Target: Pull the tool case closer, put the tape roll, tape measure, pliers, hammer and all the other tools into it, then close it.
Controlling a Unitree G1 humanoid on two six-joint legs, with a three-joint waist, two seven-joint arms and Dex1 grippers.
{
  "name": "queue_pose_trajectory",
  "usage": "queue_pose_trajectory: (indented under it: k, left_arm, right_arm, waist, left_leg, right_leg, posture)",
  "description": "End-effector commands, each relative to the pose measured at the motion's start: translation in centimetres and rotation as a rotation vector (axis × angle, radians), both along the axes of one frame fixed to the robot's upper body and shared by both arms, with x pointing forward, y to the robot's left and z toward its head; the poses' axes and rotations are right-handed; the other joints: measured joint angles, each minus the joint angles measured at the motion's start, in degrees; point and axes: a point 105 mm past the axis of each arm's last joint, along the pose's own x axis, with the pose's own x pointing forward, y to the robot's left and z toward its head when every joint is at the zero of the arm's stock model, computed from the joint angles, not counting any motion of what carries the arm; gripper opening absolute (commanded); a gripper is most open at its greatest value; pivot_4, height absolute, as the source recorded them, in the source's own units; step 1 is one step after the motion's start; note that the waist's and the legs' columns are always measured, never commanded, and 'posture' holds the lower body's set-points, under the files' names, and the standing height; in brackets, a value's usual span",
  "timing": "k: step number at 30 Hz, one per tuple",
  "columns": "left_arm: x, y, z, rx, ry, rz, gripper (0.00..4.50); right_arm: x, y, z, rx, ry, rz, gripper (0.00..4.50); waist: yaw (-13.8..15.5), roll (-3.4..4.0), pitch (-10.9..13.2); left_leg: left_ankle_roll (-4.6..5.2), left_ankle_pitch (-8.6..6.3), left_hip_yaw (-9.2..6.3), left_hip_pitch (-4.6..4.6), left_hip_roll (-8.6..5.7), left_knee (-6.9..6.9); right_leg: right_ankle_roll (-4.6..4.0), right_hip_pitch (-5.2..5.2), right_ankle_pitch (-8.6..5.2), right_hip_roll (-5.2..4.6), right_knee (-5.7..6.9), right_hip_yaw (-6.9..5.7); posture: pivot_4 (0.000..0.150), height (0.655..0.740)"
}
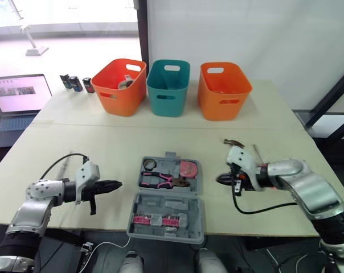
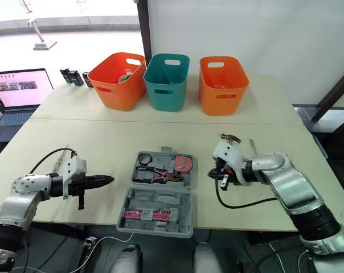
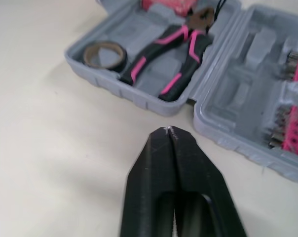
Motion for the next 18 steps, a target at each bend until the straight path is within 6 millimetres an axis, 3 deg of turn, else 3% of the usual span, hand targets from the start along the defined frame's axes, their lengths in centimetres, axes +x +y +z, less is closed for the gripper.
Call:
queue_pose_trajectory:
  k: [1, 5, 18]
  left_arm:
    - [-0.1, -1.3, -0.9, 0.036, 0.022, -0.014, 0.05]
    - [-0.2, -2.4, -2.0, 0.057, 0.045, -0.009, 0.05]
    - [0.0, -3.3, -3.5, 0.122, 0.044, 0.01, 0.05]
  right_arm:
    - [-0.7, 0.9, -1.3, -0.09, -0.017, 0.078, 0.0]
    - [-1.5, 1.9, -2.7, -0.134, 0.007, 0.108, 0.0]
    - [-0.7, 5.0, -3.0, -0.154, -0.066, 0.143, 0.0]
  waist:
    - [-0.22, 0.0, 0.0]
    - [-0.22, 0.0, 0.02]
    - [0.16, -0.01, 0.04]
  left_leg:
    - [0.0, 0.0, 0.0, -0.01, 0.0, 0.0]
    - [0.0, 0.0, 0.0, -0.05, 0.0, 0.0]
    - [-0.02, 0.02, 0.0, -0.03, 0.0, 0.04]
  right_leg:
    - [0.01, 0.0, -0.01, 0.0, -0.01, 0.0]
    - [0.04, 0.04, 0.0, 0.0, -0.14, 0.0]
    - [-0.02, 0.11, 0.04, 0.0, -0.15, -0.01]
  posture:
    - [0.15, 0.74]
    - [0.15, 0.74]
    - [0.15, 0.74]
